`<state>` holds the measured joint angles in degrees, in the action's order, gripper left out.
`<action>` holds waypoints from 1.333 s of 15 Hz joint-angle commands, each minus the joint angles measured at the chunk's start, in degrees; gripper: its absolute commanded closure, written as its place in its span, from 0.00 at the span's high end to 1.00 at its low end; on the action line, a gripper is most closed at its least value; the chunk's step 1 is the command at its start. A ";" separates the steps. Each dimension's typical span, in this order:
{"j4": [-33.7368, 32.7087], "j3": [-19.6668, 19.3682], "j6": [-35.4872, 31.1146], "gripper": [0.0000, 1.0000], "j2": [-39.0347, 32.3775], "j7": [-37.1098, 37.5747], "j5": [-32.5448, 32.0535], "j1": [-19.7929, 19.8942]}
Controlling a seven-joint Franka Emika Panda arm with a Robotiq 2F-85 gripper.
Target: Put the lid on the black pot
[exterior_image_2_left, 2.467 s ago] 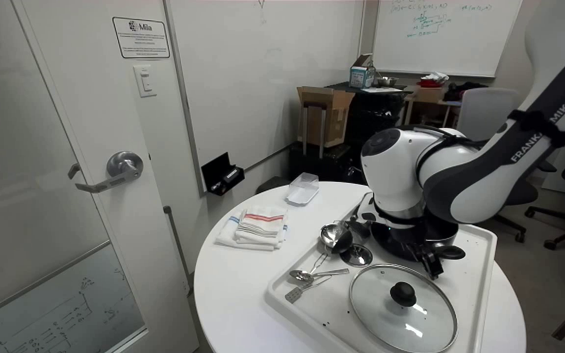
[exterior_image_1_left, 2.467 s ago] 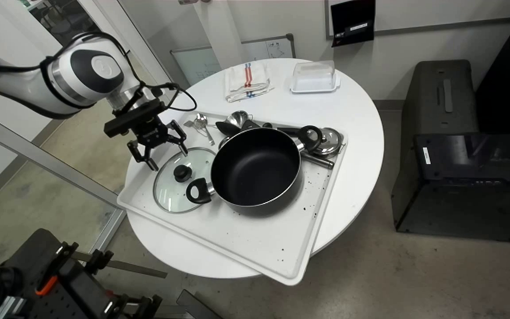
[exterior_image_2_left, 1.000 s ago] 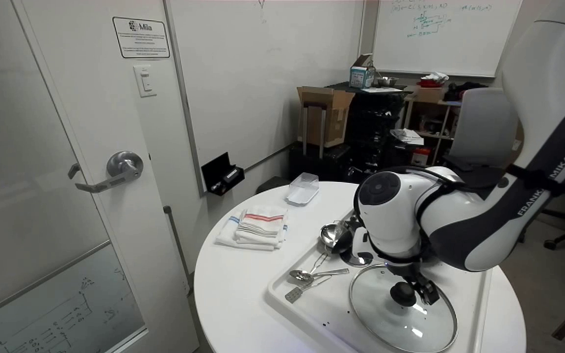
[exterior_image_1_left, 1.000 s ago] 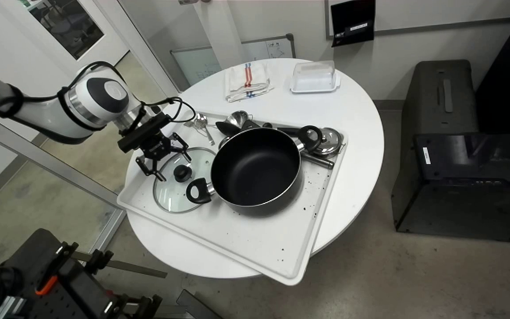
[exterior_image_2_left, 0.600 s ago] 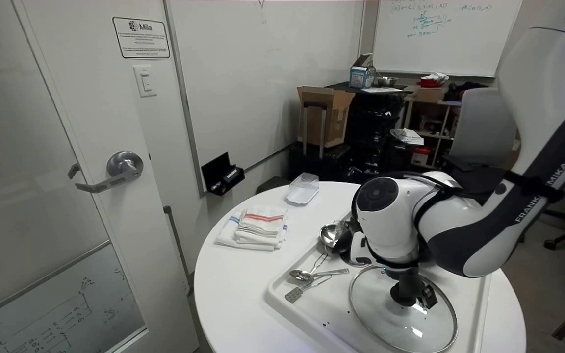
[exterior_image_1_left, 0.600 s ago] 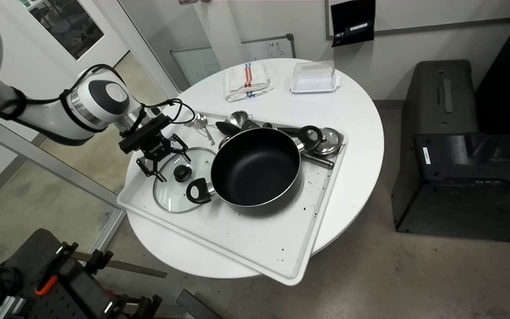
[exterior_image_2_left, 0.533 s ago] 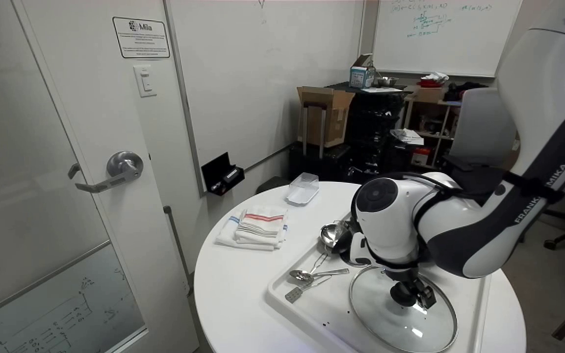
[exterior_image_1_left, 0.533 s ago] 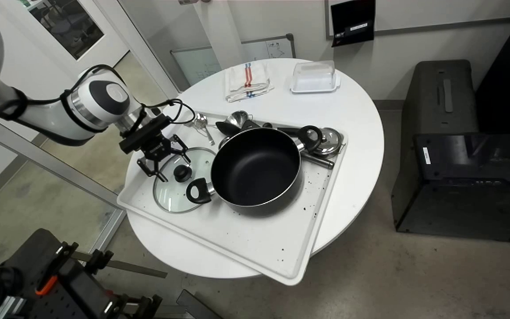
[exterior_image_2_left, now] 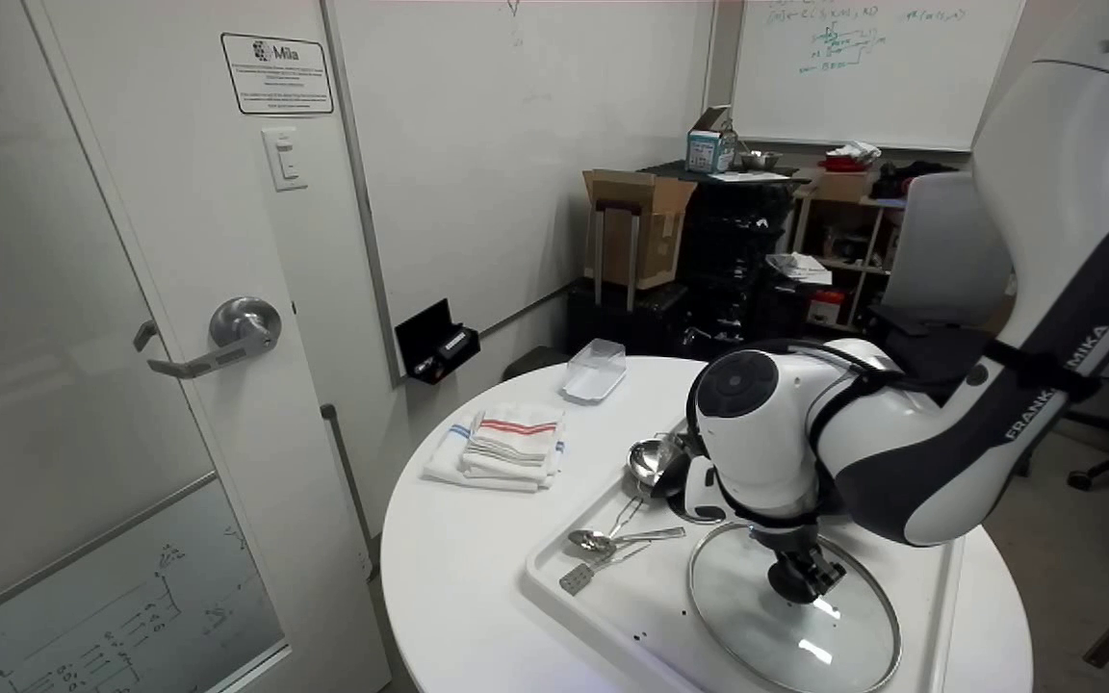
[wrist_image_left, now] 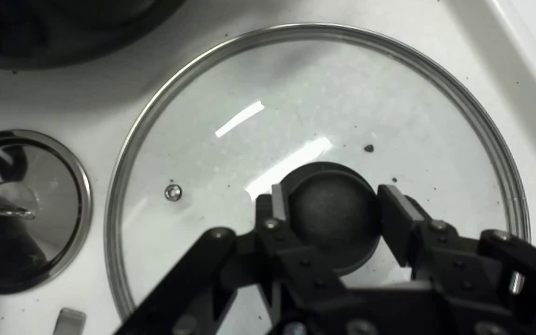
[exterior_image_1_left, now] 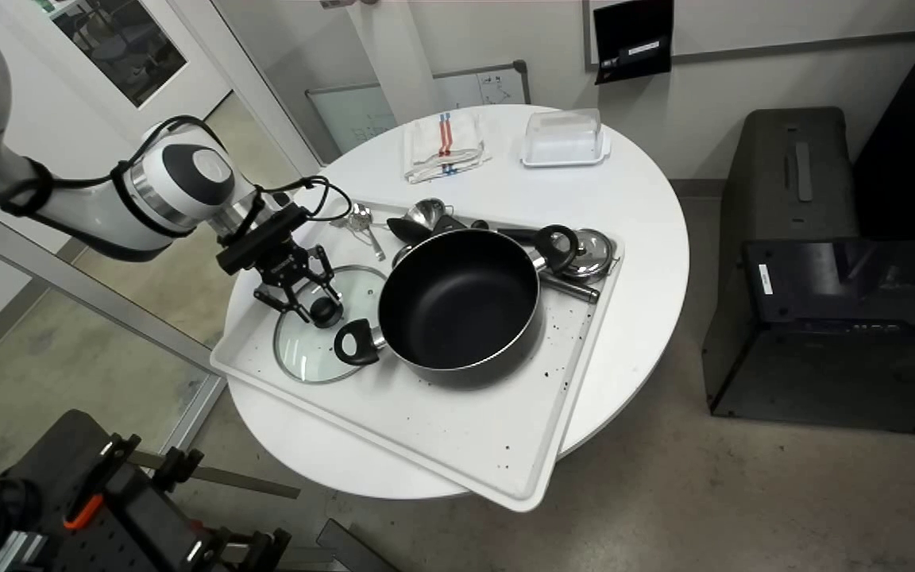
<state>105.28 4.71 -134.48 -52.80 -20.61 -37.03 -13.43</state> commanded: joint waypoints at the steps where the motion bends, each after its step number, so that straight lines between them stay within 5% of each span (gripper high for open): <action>1: -0.79 -0.39 -0.02 0.25 -0.40 -0.75 -1.57 -0.29; 20: 13.77 0.28 -6.97 0.25 15.69 4.46 -7.37 -0.65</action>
<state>113.55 5.01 -140.26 -43.10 -18.67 -42.29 -13.57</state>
